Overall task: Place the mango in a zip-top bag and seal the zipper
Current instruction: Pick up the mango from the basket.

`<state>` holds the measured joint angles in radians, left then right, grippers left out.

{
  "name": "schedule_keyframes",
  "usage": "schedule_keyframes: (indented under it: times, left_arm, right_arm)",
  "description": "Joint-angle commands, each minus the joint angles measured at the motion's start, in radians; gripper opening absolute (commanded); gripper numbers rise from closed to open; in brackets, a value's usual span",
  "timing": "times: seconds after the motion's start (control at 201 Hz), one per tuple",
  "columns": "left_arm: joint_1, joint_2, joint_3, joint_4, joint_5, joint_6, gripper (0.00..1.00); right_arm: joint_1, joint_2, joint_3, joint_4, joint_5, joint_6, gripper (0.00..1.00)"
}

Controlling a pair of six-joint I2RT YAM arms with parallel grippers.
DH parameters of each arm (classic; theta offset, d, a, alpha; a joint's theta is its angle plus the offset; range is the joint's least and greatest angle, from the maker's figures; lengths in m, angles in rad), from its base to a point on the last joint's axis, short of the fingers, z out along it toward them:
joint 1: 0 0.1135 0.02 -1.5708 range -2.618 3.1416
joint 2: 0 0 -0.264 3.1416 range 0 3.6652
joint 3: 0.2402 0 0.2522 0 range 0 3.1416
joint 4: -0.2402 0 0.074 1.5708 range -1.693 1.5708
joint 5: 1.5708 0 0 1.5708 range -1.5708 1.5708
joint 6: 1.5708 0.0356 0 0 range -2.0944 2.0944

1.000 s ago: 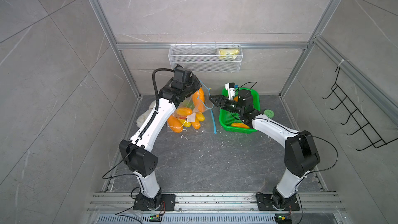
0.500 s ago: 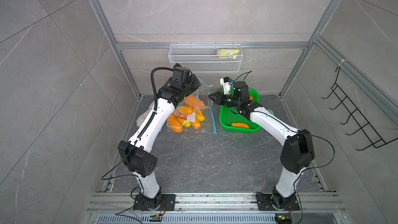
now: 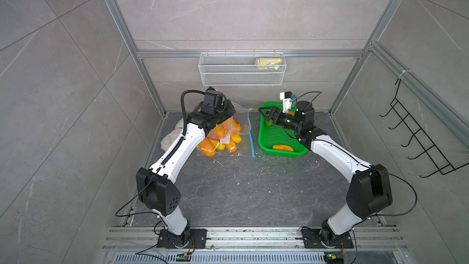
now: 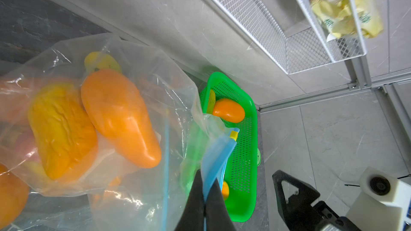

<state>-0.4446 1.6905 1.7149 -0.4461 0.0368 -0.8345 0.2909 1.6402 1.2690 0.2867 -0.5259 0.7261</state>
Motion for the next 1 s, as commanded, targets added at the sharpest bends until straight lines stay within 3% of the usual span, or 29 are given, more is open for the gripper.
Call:
schedule_keyframes:
  times: [0.0,0.134,0.324,0.602,0.767,0.861,0.991]
  left_arm:
    - [0.004,-0.003,0.011,0.047,0.035,0.01,0.0]
    - [0.004,0.012,0.044,0.032,0.045,0.024,0.0]
    - [0.004,0.0,0.039,0.036,0.054,0.023,0.0]
    - [0.004,-0.037,0.007,0.052,0.059,0.032,0.0]
    - [0.003,-0.06,-0.026,0.073,0.061,0.031,0.0]
    - [0.003,-0.066,-0.034,0.077,0.066,0.03,0.0]
    - [0.003,-0.077,-0.039,0.077,0.068,0.031,0.0]
  right_arm:
    - [-0.048,-0.013,-0.018,0.011,0.058,0.059,0.83]
    - [-0.048,0.121,0.117,-0.319,0.276,-0.073,0.84]
    - [-0.042,0.389,0.389,-0.541,0.402,-0.141,0.79]
    - [-0.032,0.773,0.864,-0.777,0.371,-0.208,0.76]
    - [-0.008,0.992,1.203,-1.026,0.44,-0.248,0.75]
    - [0.001,1.088,1.369,-1.125,0.471,-0.243,0.7]
    - [0.009,1.131,1.424,-1.166,0.482,-0.235,0.61]
